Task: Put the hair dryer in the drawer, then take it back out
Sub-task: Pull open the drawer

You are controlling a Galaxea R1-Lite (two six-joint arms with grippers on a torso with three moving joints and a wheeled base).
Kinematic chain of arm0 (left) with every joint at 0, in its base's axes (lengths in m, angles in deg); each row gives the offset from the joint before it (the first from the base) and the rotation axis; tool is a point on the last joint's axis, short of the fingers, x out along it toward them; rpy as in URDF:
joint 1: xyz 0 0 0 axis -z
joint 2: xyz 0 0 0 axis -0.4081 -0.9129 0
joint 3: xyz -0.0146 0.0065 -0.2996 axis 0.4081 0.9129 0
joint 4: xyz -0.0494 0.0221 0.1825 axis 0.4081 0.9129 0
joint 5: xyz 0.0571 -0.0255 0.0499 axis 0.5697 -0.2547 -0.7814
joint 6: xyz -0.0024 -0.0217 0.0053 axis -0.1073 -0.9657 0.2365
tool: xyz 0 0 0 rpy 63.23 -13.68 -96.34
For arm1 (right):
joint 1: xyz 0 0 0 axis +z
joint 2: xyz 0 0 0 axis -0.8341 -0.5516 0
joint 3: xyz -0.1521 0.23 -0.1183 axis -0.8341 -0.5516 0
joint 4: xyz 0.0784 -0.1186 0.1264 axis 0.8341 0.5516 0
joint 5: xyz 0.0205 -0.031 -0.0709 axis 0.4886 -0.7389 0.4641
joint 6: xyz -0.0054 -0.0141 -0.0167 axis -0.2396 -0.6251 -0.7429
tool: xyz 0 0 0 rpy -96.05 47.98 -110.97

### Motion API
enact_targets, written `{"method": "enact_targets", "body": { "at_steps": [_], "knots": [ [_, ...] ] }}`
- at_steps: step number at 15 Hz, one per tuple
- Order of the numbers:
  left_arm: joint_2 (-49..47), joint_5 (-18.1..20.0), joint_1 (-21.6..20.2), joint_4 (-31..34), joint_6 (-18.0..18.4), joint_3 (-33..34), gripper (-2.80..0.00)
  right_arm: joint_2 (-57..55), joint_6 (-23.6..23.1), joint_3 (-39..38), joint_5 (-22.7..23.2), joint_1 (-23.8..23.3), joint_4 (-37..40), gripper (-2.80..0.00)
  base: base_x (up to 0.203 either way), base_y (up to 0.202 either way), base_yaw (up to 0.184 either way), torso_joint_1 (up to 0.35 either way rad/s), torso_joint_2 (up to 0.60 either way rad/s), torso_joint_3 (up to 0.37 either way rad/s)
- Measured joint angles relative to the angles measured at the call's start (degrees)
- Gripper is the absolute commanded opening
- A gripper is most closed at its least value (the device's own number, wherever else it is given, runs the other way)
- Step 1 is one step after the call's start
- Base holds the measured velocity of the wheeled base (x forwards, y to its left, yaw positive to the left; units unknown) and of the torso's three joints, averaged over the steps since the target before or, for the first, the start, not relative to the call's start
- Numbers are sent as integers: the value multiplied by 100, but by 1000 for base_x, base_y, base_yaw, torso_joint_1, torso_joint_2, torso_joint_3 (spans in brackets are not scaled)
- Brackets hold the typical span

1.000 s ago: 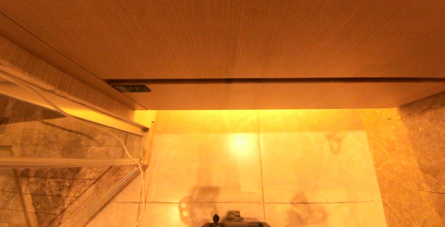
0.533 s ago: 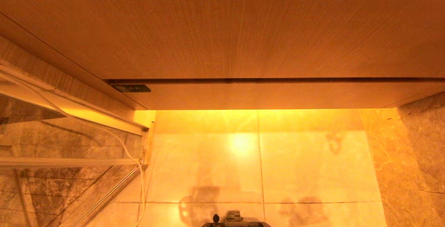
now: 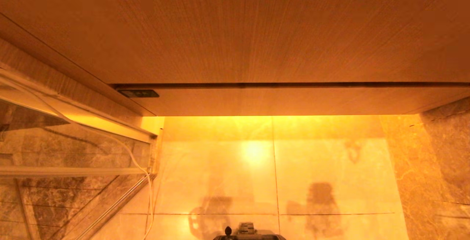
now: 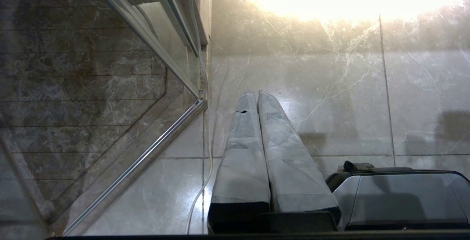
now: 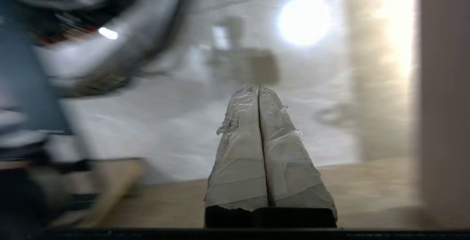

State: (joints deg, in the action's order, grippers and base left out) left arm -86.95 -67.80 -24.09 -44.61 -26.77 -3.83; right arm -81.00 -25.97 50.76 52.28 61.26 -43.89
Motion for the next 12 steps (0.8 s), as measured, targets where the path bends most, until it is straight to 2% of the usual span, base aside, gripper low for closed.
{"method": "enact_targets", "body": {
  "at_steps": [2, 3, 5, 7, 8, 12],
  "knots": [
    [0, 0, 0, 0, 2, 0, -280, -494, -671, -107, -117, 0, -889, -280, 0, 0, 0, 0, 0, 0],
    [0, 1, 0, 0, 0, 0, -280, -694, -852, -157, -156, 0, -1298, -280, 0, 0, 0, 0, 0, 0],
    [0, 0, 0, 0, 1, 0, -280, -1028, -929, -236, -271, -2, -2038, -280, 0, 0, 0, 0, 0, 0],
    [0, 0, 0, 0, 0, 0, -280, -1292, -987, -235, -294, -2, -2218, -280, 0, 0, 0, 0, 0, 0],
    [0, 2, 0, -2, 0, 0, -280, -1433, -1050, -202, -305, -2, -2264, 0, 0, 0, 0, 0, 0, 0],
    [0, -2, 0, 2, 2, 0, -280, -1966, -1068, -238, -414, 69, -3056, 0, 0, 0, 0, 0, 0, 0]
  ]
}}
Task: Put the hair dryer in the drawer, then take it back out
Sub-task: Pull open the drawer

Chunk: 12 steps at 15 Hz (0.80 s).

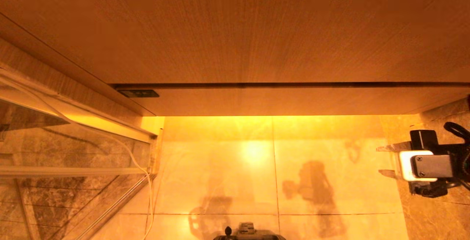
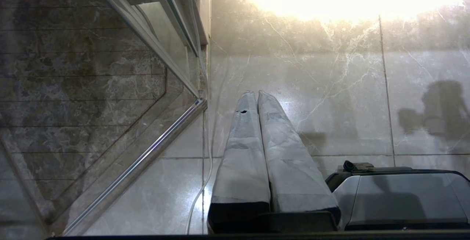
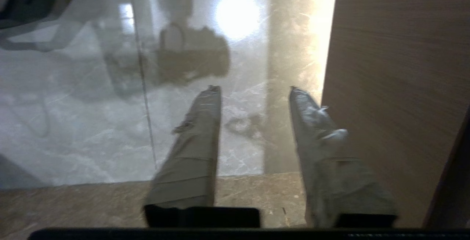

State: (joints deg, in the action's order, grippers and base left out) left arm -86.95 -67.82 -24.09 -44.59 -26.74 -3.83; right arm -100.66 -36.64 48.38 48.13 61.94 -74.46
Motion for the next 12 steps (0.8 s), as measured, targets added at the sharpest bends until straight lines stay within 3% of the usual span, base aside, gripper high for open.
{"method": "enact_targets", "body": {
  "at_steps": [4, 7, 10, 12],
  "knots": [
    [0, 0, 0, -2, -1, 2, -280, -428, 97, 41, -36, 169, -774, 0, 0, 0, 0, 0, 0, 0],
    [0, 2, 0, -2, -1, 2, -280, -771, 689, -20, -39, 343, -1884, 0, 0, 0, 0, 0, 0, 0],
    [0, 2, 0, -2, -2, 2, -280, -1008, 1380, -57, -23, 400, -2109, 0, 0, 0, 0, 0, 0, 0],
    [0, 1, 0, -2, 0, 2, -280, -1128, 1461, -82, -8, 405, -2322, 0, 0, 0, 0, 0, 0, 0]
  ]
}}
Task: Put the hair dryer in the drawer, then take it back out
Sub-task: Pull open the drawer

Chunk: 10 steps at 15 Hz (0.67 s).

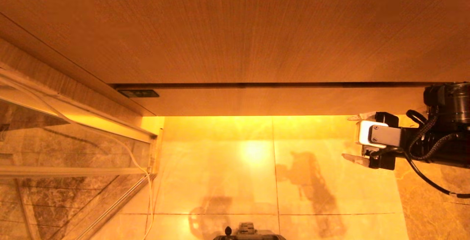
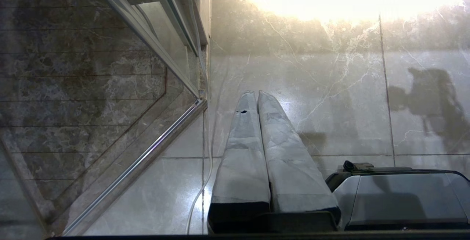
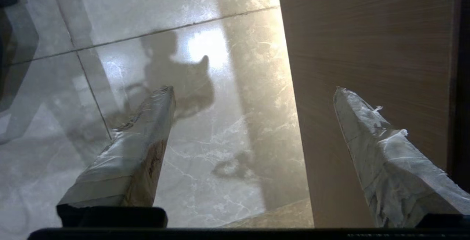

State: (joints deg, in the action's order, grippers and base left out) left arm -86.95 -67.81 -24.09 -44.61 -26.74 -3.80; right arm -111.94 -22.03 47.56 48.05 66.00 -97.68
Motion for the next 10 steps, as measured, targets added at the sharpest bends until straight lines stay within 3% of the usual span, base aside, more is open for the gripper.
{"method": "enact_targets", "body": {
  "at_steps": [5, 8, 10],
  "knots": [
    [0, 1, 0, 0, -2, -2, -280, -378, 185, -210, 280, 66, -1546, 0, 0, 0, 0, 0, 0, 0],
    [0, 0, 0, 0, -2, -2, -280, -444, 13, -251, 839, 72, -1768, 0, 0, 0, 0, 0, 0, 0],
    [0, 1, 0, 0, -2, -2, -280, -402, -146, -277, 886, 72, -1767, 0, 0, 0, 0, 0, 0, 0]
  ]
}}
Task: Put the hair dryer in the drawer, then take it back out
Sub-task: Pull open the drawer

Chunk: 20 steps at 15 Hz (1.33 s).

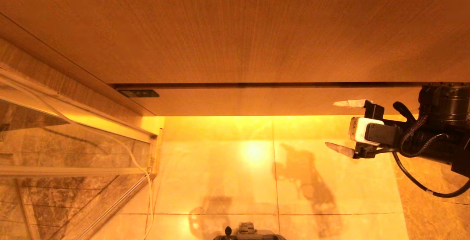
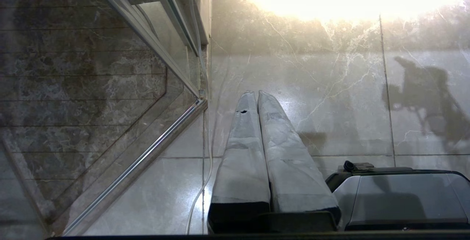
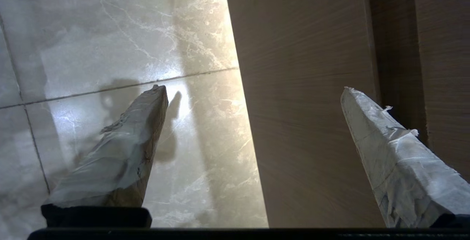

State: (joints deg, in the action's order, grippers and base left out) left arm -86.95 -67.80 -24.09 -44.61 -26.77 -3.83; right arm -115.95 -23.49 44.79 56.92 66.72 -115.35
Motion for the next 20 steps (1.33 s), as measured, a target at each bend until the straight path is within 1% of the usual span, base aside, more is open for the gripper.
{"method": "enact_targets", "body": {
  "at_steps": [3, 4, 7, 13, 17, 20],
  "knots": [
    [0, -1, 0, 0, 0, 0, -280, 6, -208, 5, 15, -3, -65, 0, 0, 0, 0, 0, 0, 0],
    [0, -1, 0, 2, 0, -2, -280, -22, -261, 35, 4, -9, -213, 0, 0, 0, 0, 0, 0, 0],
    [0, -1, 0, 0, 0, -2, -280, -156, -270, 50, -44, -9, -691, 0, 0, 0, 0, 0, 0, 0],
    [0, 1, 0, 0, 0, -2, -280, -424, -371, 72, -61, -9, -935, 0, 0, 0, 0, 0, 0, 0],
    [0, 0, 0, 0, 0, 2, -280, -662, -366, 131, -61, -21, -1328, 0, 0, 0, 0, 0, 0, 0],
    [0, 2, 0, 0, 0, 2, -280, -828, -375, 140, -58, -81, -1473, 0, 0, 0, 0, 0, 0, 0]
  ]
}}
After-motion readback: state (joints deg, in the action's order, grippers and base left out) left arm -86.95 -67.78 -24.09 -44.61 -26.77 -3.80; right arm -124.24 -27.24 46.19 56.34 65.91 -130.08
